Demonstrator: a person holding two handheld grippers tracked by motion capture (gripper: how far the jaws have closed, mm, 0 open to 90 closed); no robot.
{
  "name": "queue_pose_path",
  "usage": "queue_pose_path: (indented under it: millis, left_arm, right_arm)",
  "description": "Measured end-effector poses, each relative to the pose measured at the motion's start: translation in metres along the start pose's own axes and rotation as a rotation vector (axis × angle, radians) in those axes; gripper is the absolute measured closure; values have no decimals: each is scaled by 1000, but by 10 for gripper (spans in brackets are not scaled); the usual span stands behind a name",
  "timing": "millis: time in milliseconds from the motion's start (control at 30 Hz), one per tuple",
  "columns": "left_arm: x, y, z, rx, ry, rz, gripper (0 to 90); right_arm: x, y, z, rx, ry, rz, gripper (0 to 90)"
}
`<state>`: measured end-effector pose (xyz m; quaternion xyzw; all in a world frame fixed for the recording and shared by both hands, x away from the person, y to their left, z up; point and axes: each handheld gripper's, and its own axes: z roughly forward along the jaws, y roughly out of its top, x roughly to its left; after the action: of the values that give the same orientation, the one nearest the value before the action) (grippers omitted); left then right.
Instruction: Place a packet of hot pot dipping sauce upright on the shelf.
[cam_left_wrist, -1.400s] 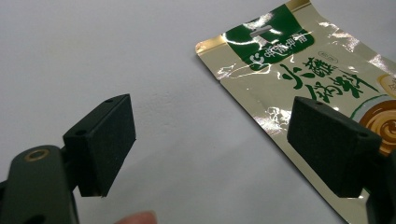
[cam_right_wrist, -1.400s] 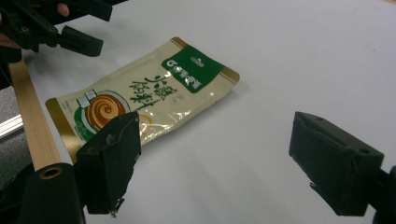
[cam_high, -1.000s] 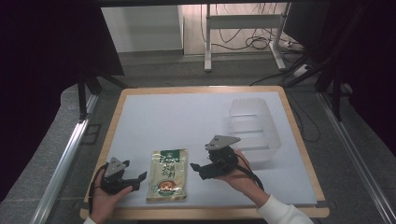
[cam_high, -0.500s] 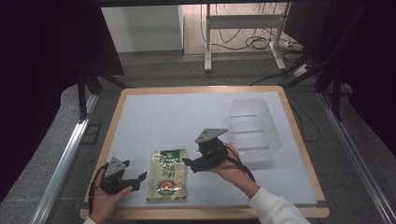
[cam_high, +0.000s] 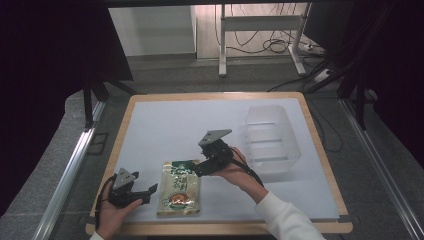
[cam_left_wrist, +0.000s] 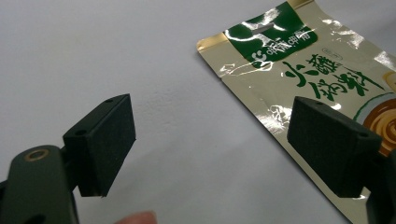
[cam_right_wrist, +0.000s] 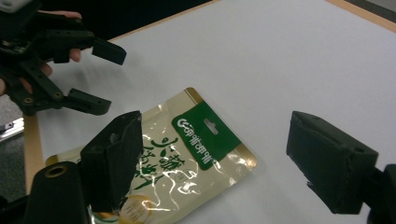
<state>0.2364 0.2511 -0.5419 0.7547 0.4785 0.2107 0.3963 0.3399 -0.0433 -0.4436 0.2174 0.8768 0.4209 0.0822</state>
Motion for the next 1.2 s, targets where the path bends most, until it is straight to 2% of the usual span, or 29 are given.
queue_pose_path:
  millis: [433,633,833,1033,1200]
  left_arm:
    - [-1,0,-1,-1,0,0,154]
    - [-2,-1,-2,-6,-6,3,154]
    - [-1,0,-2,-5,-7,2,155]
    - [-2,0,-1,-1,-10,5,154]
    - [-3,0,0,3,-10,8,154]
  right_arm:
    - [-13,4,34,55,16,20,219]
    - [-20,-4,43,91,21,47,227]
    - [-24,-9,50,120,18,53,243]
    - [-30,-19,64,175,42,86,274]
    - [-37,-23,72,185,62,100,303]
